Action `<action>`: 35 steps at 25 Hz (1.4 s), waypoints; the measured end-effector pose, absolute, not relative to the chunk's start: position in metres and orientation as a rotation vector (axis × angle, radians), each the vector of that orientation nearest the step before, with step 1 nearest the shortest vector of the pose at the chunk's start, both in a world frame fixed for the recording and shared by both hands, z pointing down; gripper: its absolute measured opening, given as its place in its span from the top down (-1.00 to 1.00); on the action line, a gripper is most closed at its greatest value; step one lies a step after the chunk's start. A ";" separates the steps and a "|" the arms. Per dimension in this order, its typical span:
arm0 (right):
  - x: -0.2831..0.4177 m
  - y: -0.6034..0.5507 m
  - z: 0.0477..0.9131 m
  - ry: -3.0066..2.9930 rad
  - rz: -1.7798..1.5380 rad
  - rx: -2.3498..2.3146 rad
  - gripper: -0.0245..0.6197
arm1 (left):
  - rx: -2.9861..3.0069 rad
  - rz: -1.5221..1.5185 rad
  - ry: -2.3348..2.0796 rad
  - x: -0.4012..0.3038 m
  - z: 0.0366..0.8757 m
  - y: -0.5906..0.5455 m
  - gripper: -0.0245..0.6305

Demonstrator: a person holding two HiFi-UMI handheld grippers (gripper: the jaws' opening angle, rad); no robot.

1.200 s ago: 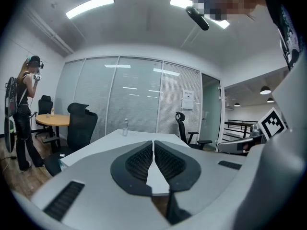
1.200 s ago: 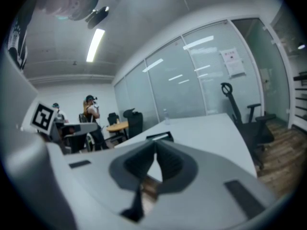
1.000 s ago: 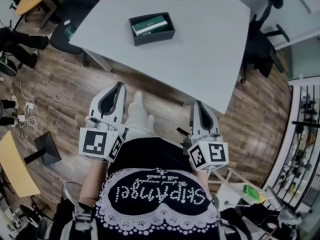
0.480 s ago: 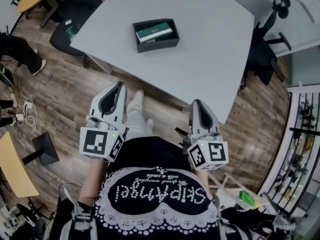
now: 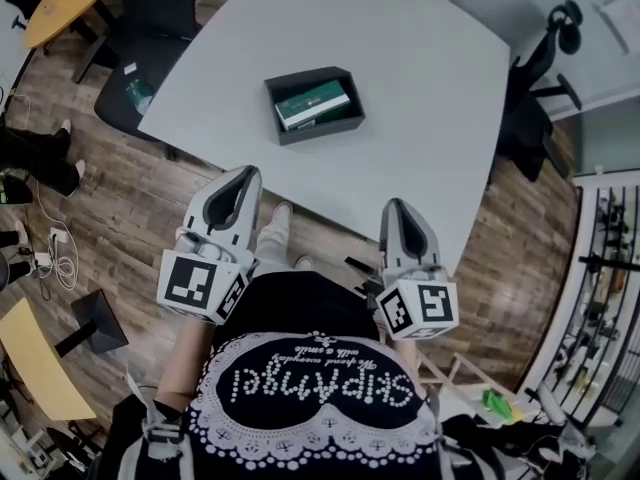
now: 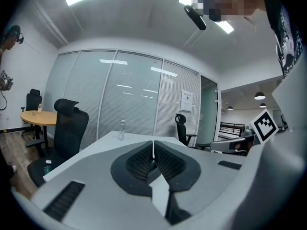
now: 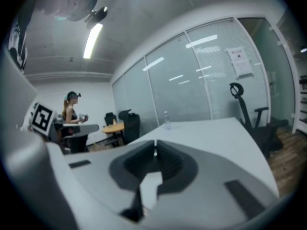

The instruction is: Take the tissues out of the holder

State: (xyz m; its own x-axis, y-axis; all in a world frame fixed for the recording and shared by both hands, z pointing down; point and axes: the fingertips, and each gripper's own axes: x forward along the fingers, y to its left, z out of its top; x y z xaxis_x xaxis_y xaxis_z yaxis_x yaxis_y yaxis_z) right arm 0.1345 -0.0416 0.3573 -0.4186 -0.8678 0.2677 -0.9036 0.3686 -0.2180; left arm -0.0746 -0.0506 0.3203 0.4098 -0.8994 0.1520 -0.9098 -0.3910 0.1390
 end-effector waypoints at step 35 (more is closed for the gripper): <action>0.065 -0.119 0.363 -2.390 0.558 1.754 0.81 | 2.486 0.106 -1.400 -0.133 0.345 -0.153 0.83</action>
